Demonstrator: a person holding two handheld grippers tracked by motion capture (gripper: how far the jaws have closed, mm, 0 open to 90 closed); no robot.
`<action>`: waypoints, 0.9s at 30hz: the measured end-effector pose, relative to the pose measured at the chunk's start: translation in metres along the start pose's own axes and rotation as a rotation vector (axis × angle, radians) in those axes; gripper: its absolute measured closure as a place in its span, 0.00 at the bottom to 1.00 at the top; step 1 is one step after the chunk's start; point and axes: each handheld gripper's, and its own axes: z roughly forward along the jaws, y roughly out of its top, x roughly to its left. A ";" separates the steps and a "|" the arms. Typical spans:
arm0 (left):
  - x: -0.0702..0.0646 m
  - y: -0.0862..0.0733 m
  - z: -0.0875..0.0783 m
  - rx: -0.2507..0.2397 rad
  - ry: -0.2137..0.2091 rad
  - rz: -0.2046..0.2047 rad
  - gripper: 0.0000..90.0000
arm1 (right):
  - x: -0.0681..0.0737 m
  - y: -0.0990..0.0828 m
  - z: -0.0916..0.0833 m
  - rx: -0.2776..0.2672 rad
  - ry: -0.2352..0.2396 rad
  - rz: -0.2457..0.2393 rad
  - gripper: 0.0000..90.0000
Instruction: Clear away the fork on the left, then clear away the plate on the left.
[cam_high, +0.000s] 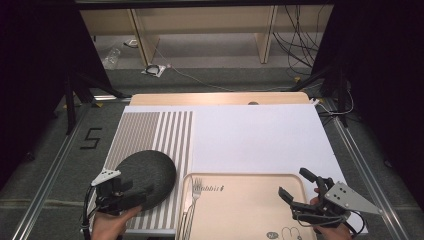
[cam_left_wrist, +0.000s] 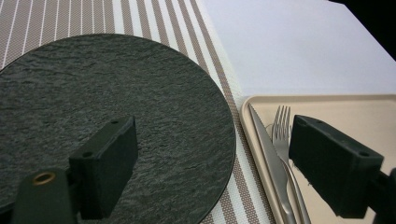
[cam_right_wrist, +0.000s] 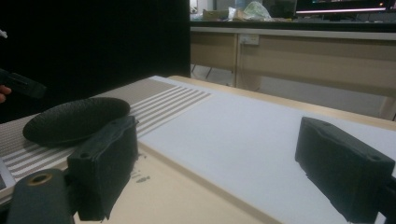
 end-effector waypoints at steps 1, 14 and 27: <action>0.001 -0.001 -0.001 -0.001 0.000 -0.012 0.17 | 0.000 0.000 0.000 0.004 0.000 0.005 0.15; 0.014 -0.008 -0.008 -0.006 0.006 -0.152 0.17 | -0.001 -0.001 0.000 0.000 0.001 0.005 0.16; 0.033 -0.018 -0.013 -0.046 -0.013 -0.370 0.17 | 0.000 0.000 0.000 0.003 0.002 -0.001 0.15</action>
